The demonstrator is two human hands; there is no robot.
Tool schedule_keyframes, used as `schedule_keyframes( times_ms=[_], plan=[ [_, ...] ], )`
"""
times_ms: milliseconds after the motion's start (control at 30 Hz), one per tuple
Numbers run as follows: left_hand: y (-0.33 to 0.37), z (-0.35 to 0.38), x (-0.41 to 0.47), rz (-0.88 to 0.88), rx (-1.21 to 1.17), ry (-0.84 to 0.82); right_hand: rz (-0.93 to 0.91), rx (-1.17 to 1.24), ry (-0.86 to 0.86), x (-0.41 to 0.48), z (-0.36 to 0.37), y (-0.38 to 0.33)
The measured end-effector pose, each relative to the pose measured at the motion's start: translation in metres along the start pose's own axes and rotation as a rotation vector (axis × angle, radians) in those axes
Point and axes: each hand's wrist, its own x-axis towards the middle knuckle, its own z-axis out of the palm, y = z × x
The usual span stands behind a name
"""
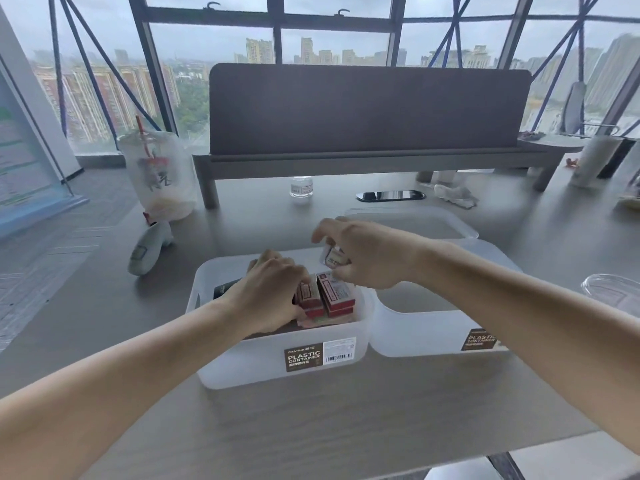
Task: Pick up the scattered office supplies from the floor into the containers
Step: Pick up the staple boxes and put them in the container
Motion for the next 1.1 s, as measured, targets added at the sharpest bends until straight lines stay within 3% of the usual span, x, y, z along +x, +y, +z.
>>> schedule_keyframes(
  times_ms=[133, 333, 433, 567, 933, 1100],
  plan=[
    [-0.005, -0.001, -0.002, 0.0, -0.065, -0.01, -0.04, -0.042, 0.01, 0.006, 0.016, -0.002],
    [-0.002, -0.004, -0.006, 0.0, -0.068, -0.047, -0.118, -0.39, 0.105, 0.022, 0.019, 0.007],
    [-0.004, -0.004, -0.005, 0.042, -0.046, -0.053, -0.117, -0.552, 0.027, 0.023, 0.022, 0.017],
    [-0.007, -0.001, -0.003, 0.079, -0.02, -0.081, -0.084, -0.48, -0.081, 0.023, 0.025, 0.023],
    [-0.006, -0.003, -0.001, 0.08, -0.027, -0.022, -0.073, -0.563, 0.065, 0.032, 0.028, 0.018],
    [-0.01, 0.0, 0.003, 0.103, -0.008, 0.022, -0.005, -0.663, -0.143, 0.027, 0.03, 0.013]
  ],
)
